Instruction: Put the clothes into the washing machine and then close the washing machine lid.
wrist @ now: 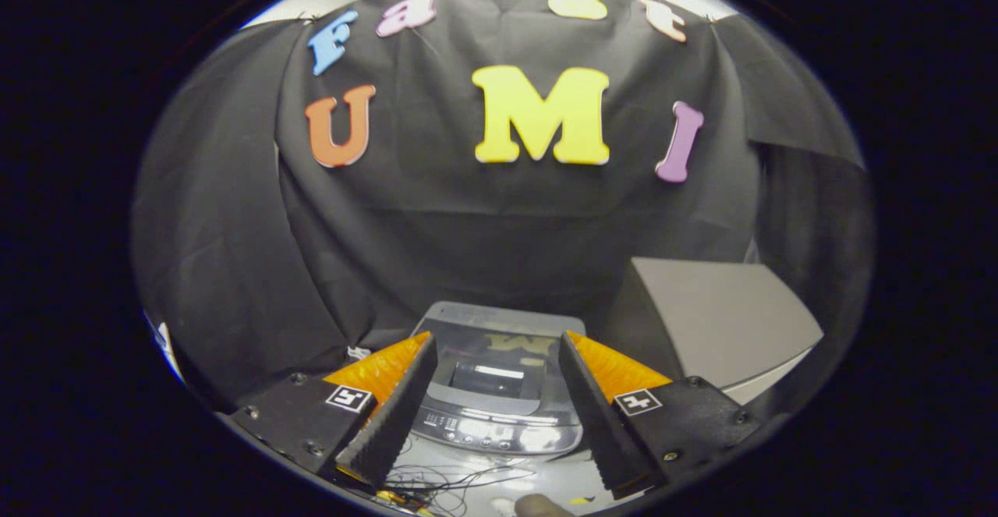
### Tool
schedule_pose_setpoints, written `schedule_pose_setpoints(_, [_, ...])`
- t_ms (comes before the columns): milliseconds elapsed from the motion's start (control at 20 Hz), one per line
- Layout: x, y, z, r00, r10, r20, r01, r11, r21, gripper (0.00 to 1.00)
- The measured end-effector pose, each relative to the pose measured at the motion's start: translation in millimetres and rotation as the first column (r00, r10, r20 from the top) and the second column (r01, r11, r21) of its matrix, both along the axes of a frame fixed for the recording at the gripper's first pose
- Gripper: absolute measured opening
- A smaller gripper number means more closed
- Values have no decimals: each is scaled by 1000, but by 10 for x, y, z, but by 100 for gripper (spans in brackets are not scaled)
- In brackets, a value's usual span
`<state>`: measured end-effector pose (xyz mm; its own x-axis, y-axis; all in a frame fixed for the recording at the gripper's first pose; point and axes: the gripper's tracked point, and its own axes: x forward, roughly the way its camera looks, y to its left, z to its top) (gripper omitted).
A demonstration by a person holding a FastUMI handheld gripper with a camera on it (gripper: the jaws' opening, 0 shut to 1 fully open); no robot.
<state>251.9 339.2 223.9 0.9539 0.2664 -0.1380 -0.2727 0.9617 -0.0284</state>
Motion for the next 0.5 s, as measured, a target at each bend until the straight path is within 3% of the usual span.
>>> schedule_pose_setpoints(250, [-734,-645,333,985,16,173,-22,999,33,99])
schedule_pose_setpoints(500, [-1204,-1581,251,980,-37,194,16,994,109,99])
